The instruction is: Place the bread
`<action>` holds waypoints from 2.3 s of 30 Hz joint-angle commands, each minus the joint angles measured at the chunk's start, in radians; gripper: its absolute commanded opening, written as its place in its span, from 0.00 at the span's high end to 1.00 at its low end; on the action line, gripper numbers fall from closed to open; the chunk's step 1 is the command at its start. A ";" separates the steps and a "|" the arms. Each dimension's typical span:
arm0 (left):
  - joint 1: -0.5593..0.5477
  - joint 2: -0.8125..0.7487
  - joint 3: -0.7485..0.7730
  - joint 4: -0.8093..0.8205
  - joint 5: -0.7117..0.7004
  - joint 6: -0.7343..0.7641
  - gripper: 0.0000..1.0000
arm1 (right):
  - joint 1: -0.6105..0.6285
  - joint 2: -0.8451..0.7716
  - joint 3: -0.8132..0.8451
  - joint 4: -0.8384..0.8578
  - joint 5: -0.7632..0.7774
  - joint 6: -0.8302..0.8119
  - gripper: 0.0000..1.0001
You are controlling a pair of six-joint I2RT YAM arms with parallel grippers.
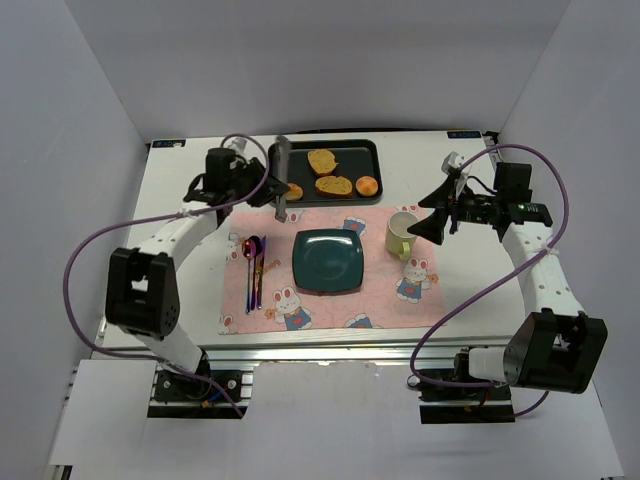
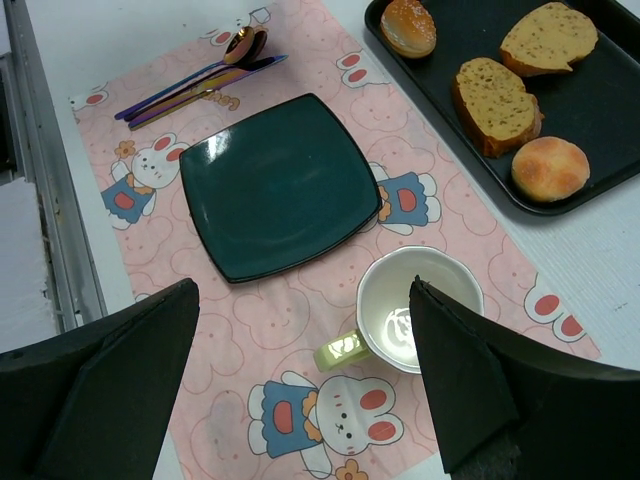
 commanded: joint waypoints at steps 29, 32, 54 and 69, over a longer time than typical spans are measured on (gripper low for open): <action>-0.067 0.414 0.566 -0.337 -0.113 0.014 0.56 | -0.035 -0.038 -0.032 0.033 -0.042 0.001 0.11; -0.072 0.440 0.581 -0.349 -0.113 0.015 0.56 | -0.037 -0.039 -0.030 0.033 -0.042 0.001 0.11; -0.076 0.474 0.554 -0.273 -0.064 -0.042 0.56 | -0.049 -0.039 -0.033 0.007 -0.047 -0.021 0.11; -0.076 0.465 0.546 -0.239 -0.032 -0.050 0.87 | -0.055 -0.050 -0.033 -0.002 -0.055 -0.027 0.11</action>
